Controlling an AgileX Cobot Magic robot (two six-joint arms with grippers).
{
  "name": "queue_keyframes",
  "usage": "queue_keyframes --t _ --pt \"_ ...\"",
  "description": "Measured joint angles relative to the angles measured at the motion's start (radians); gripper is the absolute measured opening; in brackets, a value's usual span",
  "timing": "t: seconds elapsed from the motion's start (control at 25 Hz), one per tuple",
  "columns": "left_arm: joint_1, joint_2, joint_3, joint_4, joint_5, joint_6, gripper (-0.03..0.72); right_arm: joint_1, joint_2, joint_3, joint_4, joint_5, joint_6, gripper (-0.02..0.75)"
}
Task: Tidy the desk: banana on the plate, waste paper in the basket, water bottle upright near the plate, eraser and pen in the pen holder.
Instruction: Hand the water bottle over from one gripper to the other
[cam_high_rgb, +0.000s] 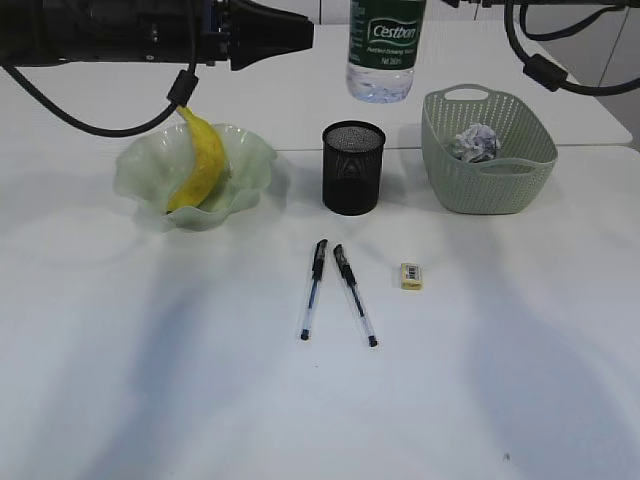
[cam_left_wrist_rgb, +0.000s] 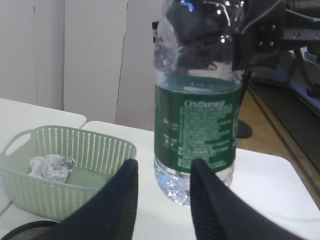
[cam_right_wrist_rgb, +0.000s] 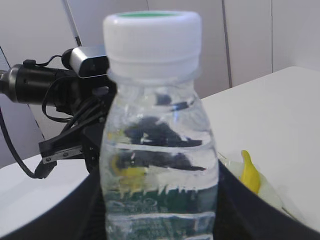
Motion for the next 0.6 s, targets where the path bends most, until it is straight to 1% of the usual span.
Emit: queue_keyframes --t 0.16,0.24,0.32,0.44,0.6 --pt "0.0 -0.002 0.0 -0.025 0.0 -0.008 0.243 0.011 0.0 0.0 0.0 0.0 0.001 0.357" --pt "0.0 -0.002 0.0 -0.034 0.0 -0.015 0.259 0.015 0.0 0.0 0.0 0.0 0.001 0.357" --pt "0.0 -0.002 0.0 -0.042 0.0 -0.024 0.298 0.015 0.0 0.0 0.0 0.0 0.001 0.357" --pt "0.0 -0.002 0.0 -0.049 0.0 -0.031 0.382 0.015 0.0 0.0 0.0 0.0 0.002 0.357" --pt "0.0 -0.002 0.0 -0.051 0.0 -0.04 0.459 0.015 0.0 0.0 0.0 -0.002 0.002 0.357"
